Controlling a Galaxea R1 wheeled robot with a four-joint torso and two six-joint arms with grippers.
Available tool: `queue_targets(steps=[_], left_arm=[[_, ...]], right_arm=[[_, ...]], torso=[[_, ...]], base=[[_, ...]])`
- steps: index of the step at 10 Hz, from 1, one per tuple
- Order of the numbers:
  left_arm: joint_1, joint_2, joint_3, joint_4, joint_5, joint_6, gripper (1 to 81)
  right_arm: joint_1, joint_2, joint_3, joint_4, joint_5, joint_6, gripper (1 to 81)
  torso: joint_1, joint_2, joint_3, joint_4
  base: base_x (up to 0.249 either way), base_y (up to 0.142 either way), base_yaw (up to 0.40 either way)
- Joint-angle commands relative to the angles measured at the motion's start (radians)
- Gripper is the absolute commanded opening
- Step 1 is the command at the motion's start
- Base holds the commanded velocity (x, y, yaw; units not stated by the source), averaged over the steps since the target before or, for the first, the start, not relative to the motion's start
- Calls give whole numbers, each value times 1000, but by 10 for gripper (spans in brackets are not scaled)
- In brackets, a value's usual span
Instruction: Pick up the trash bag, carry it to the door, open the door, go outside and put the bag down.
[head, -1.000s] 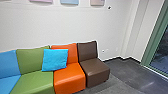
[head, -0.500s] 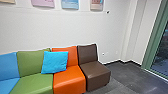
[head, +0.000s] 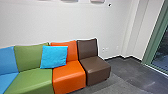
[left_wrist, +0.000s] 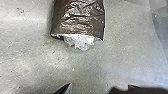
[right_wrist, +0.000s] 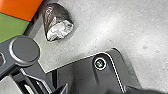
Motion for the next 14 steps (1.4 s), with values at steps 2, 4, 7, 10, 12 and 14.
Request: queue_targets(steps=[2, 4, 7, 10, 12, 14], left_arm=[[-137, -39, 21, -22, 90, -1, 811], [-190, -57, 18, -41, 128, -1, 811], [-273, -79, 12, -59, 190, -3, 811], [-321, -89, 6, -72, 215, -3, 811], [-365, -89, -16, -75, 216, -3, 811], [-416, -102, -18, -84, 244, -4, 811]], right_arm=[[24, -110, 82, -3, -17, 1, 811], [20, -113, 91, -6, -17, 1, 811], [12, -150, 147, -17, 0, 0, 811], [-8, -205, 202, -18, 26, -8, 811], [-17, -216, 214, -18, 38, -8, 811], [-28, -217, 214, -18, 38, -10, 811]], torso=[[84, -131, -124, 0], [132, -207, -196, 0], [202, -318, -303, 0], [269, -423, -394, 0], [311, -490, -364, 0], [282, -448, -377, 0]], base=[[0, 0, 0], [0, 0, 0], [0, 0, 0], [0, 0, 0], [0, 0, 0], [0, 0, 0]])
